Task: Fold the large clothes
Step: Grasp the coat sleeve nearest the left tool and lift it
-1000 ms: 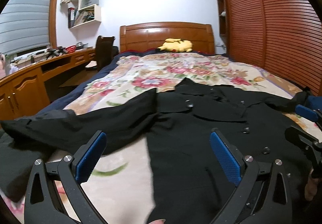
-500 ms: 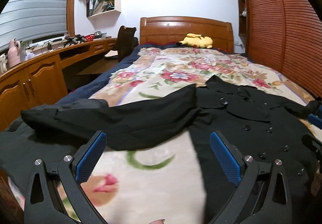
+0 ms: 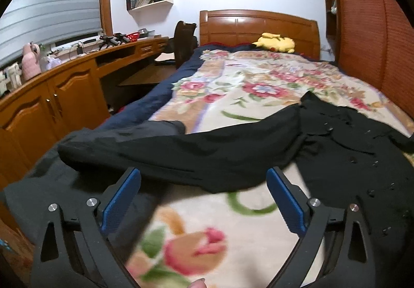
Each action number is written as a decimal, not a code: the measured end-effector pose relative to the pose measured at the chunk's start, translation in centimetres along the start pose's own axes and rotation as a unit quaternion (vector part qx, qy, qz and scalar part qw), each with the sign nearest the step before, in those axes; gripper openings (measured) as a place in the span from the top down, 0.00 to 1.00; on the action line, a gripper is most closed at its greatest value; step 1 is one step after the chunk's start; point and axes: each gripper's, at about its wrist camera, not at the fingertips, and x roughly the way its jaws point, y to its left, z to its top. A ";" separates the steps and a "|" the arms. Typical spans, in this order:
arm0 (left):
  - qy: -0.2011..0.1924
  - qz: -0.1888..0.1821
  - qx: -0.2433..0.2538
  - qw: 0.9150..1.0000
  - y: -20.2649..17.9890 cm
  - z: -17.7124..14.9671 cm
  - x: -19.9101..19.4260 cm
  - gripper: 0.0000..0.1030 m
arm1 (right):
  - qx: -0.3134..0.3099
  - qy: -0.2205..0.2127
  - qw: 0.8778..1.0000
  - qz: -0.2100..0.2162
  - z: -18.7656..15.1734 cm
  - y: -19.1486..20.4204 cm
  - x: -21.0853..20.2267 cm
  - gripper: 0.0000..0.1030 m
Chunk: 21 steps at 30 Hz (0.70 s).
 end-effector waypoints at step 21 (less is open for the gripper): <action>0.090 0.051 -0.097 0.990 12.3 3.2 6.0 0.23 | -0.013 0.059 0.998 0.032 -0.3 2.0 6.3 0.01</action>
